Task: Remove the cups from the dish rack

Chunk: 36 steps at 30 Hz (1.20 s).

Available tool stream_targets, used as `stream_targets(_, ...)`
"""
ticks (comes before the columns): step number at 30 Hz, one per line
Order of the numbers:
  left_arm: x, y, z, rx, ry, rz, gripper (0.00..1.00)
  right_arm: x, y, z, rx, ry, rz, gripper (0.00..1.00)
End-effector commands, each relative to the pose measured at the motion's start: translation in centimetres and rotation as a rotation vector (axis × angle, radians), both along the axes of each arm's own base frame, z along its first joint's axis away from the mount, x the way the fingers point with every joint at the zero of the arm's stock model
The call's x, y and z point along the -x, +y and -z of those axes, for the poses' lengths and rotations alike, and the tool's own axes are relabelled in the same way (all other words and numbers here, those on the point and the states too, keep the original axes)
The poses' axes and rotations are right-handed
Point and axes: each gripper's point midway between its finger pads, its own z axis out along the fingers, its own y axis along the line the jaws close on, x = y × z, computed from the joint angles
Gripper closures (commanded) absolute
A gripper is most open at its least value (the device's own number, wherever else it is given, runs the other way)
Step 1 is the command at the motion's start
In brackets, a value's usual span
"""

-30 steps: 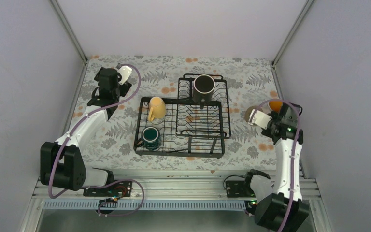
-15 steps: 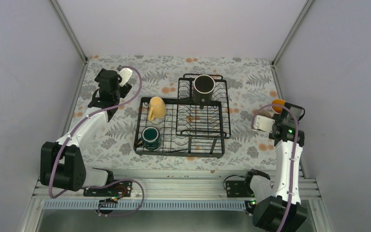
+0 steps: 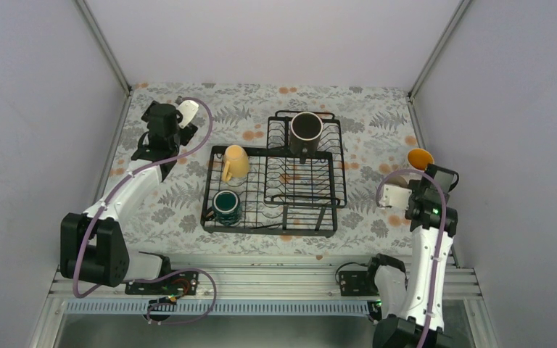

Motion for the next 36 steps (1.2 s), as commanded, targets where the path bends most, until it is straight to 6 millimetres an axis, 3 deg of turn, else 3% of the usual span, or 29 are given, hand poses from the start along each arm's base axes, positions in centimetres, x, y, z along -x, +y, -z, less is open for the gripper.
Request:
stream_targets(1,0.0,-0.1,-2.1,0.012,-0.045,0.001,0.00,0.7,-1.5,-1.1,0.112,-0.018,0.028,0.96)
stream_targets(7,0.1,-0.2,-2.0,0.023,-0.044,0.006,0.00,2.9,-3.1,-0.3,0.189,0.091,0.105,0.96)
stream_targets(16,0.0,-0.5,-1.7,0.037,-0.046,0.015,0.00,5.1,-7.1,-0.3,0.398,0.248,0.276,0.96)
stream_targets(24,0.4,-0.3,-0.6,0.020,-0.045,0.014,0.00,6.8,-9.8,-1.3,0.579,0.386,0.401,0.96)
stream_targets(31,0.3,-0.4,0.0,0.031,-0.044,0.018,0.00,9.1,-11.1,-0.7,0.735,0.525,0.510,0.96)
stream_targets(36,0.1,-0.5,0.3,0.031,-0.044,0.022,0.00,9.3,-11.5,-0.1,0.840,0.565,0.530,0.96)
